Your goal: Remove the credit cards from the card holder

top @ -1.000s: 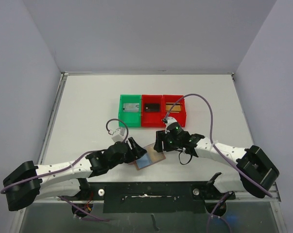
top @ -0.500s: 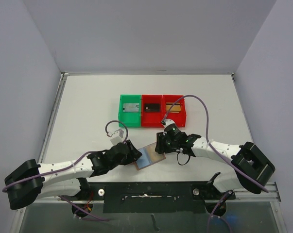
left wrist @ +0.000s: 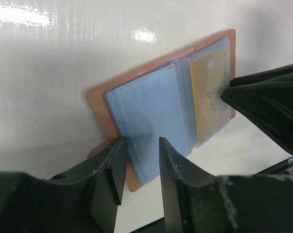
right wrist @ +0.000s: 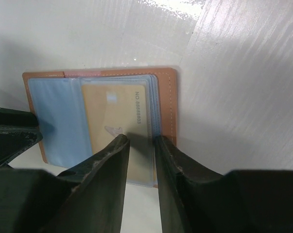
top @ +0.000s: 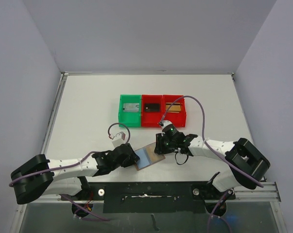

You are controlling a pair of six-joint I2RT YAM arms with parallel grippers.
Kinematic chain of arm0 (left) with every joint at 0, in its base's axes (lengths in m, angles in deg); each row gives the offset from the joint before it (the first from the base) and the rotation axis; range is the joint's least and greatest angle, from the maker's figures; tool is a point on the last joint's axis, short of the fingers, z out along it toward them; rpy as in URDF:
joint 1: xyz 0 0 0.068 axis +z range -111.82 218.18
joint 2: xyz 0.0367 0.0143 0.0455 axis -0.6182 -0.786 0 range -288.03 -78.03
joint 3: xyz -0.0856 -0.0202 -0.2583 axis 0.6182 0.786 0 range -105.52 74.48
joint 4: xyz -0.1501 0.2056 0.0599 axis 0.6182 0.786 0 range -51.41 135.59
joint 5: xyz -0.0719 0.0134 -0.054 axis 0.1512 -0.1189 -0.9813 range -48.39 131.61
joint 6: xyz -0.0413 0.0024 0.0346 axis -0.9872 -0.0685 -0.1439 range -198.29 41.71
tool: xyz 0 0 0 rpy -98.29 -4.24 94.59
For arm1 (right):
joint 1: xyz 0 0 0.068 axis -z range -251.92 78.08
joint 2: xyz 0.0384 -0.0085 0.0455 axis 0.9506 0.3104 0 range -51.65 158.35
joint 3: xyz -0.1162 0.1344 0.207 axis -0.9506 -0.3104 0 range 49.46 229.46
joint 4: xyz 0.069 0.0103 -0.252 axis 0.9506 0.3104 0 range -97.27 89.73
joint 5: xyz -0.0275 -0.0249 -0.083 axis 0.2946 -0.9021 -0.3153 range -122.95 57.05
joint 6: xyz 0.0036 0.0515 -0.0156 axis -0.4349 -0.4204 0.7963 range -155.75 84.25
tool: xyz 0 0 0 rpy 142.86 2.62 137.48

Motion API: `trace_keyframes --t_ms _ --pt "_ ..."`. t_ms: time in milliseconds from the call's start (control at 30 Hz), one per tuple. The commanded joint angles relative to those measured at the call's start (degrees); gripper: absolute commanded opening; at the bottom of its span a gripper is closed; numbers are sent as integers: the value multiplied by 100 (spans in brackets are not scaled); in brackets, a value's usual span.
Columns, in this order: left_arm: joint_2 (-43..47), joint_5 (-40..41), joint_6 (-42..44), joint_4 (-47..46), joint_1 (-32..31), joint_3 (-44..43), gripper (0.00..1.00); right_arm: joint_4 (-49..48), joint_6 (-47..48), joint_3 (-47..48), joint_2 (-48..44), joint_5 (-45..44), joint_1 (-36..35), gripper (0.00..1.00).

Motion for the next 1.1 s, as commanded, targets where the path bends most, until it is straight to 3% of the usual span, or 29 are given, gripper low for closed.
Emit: trace_keyframes --t_ms 0,300,633,800,900,1067 --pt "-53 -56 82 -326 -22 33 29 -313 -56 59 140 251 -21 28" --pt "-236 -150 172 -454 -27 -5 23 -556 -223 -13 -234 490 -23 16" --pt "-239 -79 225 -286 -22 -105 21 -410 -325 -37 -502 419 -32 10" --pt "-142 -29 225 -196 -23 -105 21 -300 -369 -39 -617 379 -45 10" --pt "-82 2 234 -153 -27 -105 21 -413 -401 -63 -694 553 -49 20" --pt "-31 2 247 -155 -20 -93 21 -817 -559 -123 -788 980 -44 24"
